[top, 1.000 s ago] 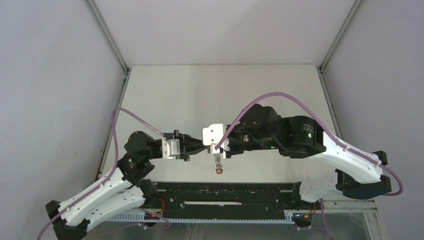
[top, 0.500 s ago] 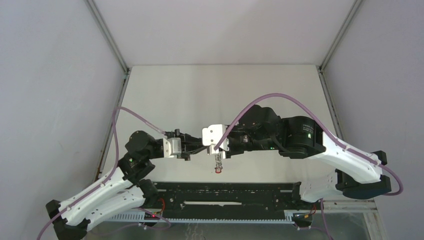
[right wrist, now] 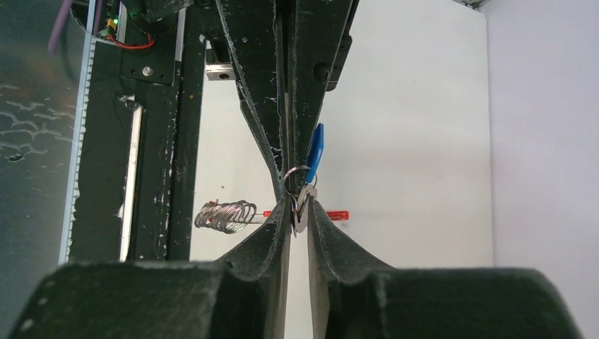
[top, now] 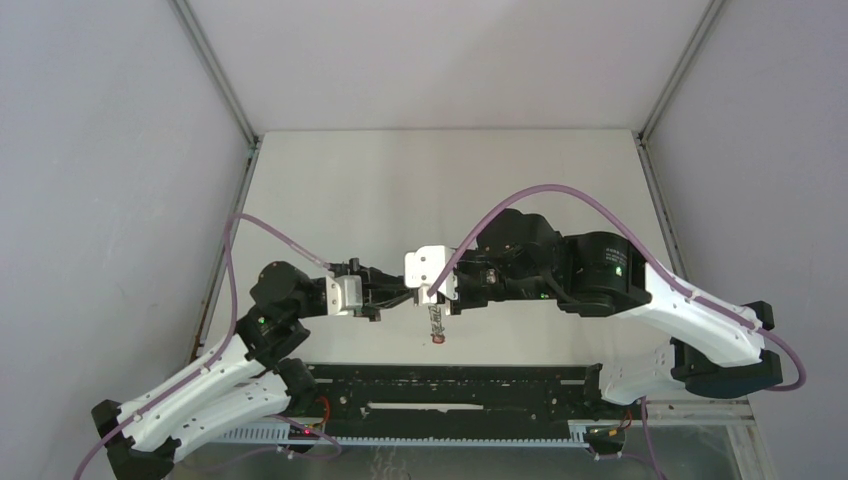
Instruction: Put the keys on the keyring
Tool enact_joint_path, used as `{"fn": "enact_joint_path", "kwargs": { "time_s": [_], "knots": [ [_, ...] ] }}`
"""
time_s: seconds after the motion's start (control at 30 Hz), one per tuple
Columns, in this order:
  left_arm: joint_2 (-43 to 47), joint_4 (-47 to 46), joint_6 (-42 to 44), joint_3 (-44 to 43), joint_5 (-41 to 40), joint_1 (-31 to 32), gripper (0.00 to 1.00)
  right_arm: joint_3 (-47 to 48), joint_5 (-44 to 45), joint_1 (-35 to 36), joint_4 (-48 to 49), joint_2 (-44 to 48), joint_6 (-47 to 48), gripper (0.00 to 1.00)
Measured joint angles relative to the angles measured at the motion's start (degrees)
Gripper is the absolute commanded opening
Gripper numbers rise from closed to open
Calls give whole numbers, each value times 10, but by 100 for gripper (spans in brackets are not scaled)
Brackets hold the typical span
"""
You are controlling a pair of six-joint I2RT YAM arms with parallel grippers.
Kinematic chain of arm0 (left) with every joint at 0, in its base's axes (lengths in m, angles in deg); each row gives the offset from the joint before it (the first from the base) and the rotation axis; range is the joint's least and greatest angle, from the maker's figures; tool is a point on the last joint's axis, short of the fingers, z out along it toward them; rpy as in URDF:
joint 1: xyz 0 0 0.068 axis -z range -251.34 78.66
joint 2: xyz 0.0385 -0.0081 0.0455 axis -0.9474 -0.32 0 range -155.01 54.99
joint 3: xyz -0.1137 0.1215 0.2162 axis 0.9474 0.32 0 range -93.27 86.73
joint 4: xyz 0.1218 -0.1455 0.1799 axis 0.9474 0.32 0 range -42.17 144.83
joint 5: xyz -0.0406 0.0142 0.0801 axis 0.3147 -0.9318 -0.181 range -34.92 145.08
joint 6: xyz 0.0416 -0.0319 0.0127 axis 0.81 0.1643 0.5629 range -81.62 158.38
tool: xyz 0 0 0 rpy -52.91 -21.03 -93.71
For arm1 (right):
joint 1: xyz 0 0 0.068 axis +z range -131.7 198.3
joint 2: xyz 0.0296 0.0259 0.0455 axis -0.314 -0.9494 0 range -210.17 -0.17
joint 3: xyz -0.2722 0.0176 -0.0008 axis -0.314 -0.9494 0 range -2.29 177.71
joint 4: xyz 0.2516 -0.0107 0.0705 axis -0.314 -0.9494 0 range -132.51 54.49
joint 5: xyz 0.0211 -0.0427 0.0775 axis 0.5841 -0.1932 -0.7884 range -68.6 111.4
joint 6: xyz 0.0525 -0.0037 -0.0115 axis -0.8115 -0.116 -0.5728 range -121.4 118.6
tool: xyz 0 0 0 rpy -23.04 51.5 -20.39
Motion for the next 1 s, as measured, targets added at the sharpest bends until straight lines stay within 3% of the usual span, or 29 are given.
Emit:
{"fn": "enact_joint_path", "kwargs": {
  "time_s": [0.4,1.0],
  "knots": [
    [0,0,0,0,0,0,0,-6,-9,-12,0,11,-16,30],
    [0,0,0,0,0,0,0,-6,-48,-24,0,17,-29,25]
  ]
}}
